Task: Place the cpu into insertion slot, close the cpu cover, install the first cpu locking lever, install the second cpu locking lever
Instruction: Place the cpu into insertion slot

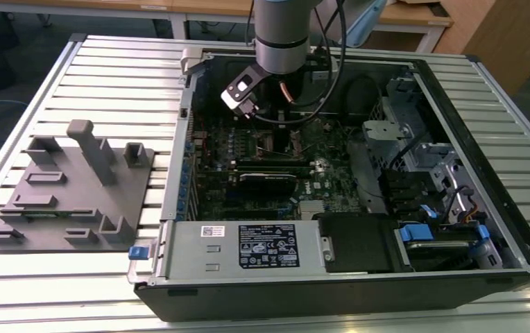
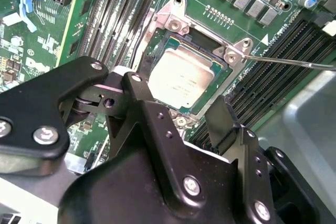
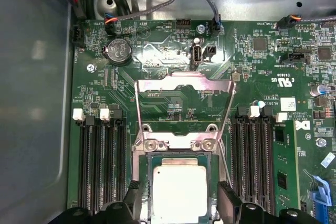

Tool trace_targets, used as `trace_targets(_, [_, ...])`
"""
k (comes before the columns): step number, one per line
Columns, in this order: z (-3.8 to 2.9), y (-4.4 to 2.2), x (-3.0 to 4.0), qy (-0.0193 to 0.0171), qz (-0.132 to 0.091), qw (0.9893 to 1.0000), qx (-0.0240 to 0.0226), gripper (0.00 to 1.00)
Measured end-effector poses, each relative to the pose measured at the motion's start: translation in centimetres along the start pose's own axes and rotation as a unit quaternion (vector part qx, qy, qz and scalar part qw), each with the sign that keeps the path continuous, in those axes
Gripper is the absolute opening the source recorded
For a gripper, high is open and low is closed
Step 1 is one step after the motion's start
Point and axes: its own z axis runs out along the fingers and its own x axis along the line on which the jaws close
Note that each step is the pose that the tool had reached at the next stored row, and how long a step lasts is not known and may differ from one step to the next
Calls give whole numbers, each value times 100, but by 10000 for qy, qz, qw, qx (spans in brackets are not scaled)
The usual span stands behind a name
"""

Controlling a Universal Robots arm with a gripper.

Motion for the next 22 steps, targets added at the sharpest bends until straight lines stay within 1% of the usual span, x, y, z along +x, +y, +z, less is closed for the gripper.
trace_targets(5, [-3,0,0,-1,0,10000,1,66])
trace_targets(6, [-4,0,0,-1,0,10000,1,60])
trace_targets(7, [-4,0,0,-1,0,10000,1,60])
trace_targets(9, [-5,0,0,-1,0,10000,1,48])
trace_targets(10, [-6,0,0,-1,0,10000,1,48])
trace_targets(11, [-6,0,0,-1,0,10000,1,42])
trace_targets(12, [-7,0,0,-1,0,10000,1,42])
trace_targets(15, [-8,1,0,-1,0,10000,1,25])
trace_targets(16, [-8,1,0,-1,0,10000,0,25])
trace_targets(18, [-10,1,0,-1,0,10000,1,13])
trace_targets(19, [-10,1,0,-1,0,10000,1,13])
trace_targets(20, [-11,1,0,-1,0,10000,1,10])
trace_targets(22, [-12,1,0,-1,0,10000,1,10])
